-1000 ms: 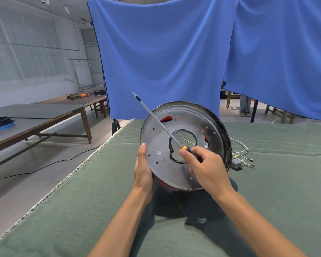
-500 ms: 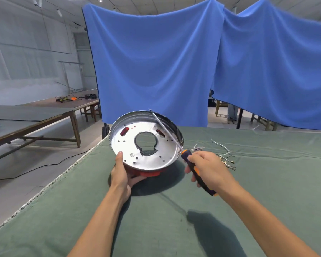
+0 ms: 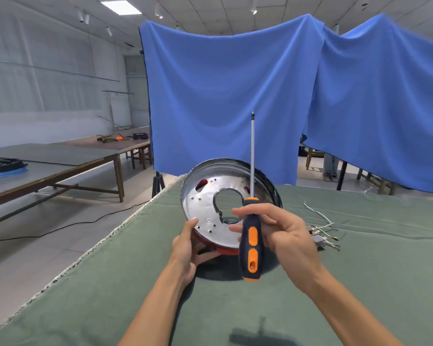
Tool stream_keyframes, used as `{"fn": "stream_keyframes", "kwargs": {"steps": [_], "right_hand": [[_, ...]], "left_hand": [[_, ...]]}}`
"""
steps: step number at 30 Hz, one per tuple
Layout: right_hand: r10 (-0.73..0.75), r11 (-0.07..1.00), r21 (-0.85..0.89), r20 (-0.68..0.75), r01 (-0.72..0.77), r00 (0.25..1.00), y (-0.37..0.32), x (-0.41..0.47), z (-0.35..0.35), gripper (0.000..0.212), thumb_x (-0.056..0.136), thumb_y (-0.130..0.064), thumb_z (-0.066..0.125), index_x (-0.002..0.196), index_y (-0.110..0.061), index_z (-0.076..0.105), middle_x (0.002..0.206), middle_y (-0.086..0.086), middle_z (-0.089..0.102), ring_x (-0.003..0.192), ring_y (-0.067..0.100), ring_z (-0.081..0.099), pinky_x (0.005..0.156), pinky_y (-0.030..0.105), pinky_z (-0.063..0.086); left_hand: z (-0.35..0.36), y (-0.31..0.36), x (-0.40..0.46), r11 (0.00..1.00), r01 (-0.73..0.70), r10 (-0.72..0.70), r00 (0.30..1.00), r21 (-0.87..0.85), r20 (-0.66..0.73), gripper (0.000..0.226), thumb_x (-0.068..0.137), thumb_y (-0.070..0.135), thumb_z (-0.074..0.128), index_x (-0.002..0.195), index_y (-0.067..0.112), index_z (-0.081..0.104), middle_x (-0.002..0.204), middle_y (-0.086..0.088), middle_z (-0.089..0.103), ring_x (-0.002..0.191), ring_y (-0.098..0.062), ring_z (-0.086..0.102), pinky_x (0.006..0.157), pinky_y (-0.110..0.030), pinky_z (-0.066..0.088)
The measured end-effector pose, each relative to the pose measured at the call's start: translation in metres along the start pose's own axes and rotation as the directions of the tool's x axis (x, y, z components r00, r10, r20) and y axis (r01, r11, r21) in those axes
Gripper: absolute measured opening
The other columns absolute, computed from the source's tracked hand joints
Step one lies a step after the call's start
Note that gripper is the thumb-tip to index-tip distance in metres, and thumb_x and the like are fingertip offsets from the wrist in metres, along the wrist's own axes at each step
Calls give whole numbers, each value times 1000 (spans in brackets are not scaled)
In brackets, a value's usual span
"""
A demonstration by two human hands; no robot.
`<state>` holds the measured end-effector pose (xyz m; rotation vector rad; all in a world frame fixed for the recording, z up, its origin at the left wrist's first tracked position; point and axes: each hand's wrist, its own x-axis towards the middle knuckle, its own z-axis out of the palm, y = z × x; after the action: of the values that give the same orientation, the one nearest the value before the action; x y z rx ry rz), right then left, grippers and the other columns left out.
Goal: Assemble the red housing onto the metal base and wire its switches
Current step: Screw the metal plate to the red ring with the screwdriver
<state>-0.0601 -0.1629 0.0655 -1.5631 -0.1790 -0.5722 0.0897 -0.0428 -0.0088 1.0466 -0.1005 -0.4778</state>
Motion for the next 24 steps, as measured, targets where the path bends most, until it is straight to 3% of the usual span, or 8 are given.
{"fn": "stream_keyframes", "kwargs": {"steps": [3, 8, 17, 20, 22, 24], "right_hand": [[-55, 991, -121, 17, 57, 998, 8, 1, 7, 80, 64, 34, 21, 86, -19, 77, 93, 3, 75, 89, 20, 72, 68, 23, 56], [-68, 962, -264, -15, 61, 998, 20, 2, 14, 75, 67, 31, 34, 75, -29, 77, 84, -12, 75, 84, 3, 69, 70, 11, 50], [66, 979, -191, -15, -68, 998, 61, -5, 14, 77, 73, 30, 35, 76, -34, 79, 80, -1, 76, 76, 12, 71, 62, 20, 54], [26, 978, -210, 20, -21, 999, 71, -8, 16, 76, 74, 29, 41, 81, -37, 78, 85, -4, 76, 85, 11, 71, 77, 19, 53], [-5, 970, -243, 53, 18, 999, 73, -9, 19, 63, 78, 23, 50, 88, -32, 77, 89, -3, 76, 90, 14, 71, 86, 23, 52], [-61, 932, -352, 90, 89, 994, 74, -10, 20, 53, 80, 14, 57, 93, -35, 72, 87, -11, 75, 86, 7, 70, 85, 20, 51]], "left_hand": [[2, 2, -3, 1000, 0, 0, 1000, -4, -12, 39, 90, 34, 55, 112, 5, 66, 99, -14, 73, 82, -26, 70, 56, -38, 56], [1, 2, -2, 999, -16, 16, 999, 29, -27, 38, 90, 34, 56, 113, 4, 63, 104, -16, 72, 99, -34, 67, 63, -44, 57], [2, -2, 0, 996, -59, 63, 996, 69, -57, 28, 88, 29, 56, 90, 3, 65, 73, -12, 72, 61, -23, 69, 48, -34, 53], [5, -3, 1, 998, -50, 55, 994, 48, -99, 23, 88, 26, 57, 79, 6, 61, 55, -4, 65, 46, -19, 62, 42, -30, 50], [6, -3, 3, 999, -38, 40, 991, 23, -128, 25, 88, 24, 58, 69, 7, 60, 49, -3, 61, 40, -18, 58, 38, -23, 45], [5, -3, 6, 999, -40, 43, 987, 21, -153, 29, 88, 22, 58, 63, 8, 57, 44, -2, 58, 35, -16, 55, 35, -18, 41]]}}
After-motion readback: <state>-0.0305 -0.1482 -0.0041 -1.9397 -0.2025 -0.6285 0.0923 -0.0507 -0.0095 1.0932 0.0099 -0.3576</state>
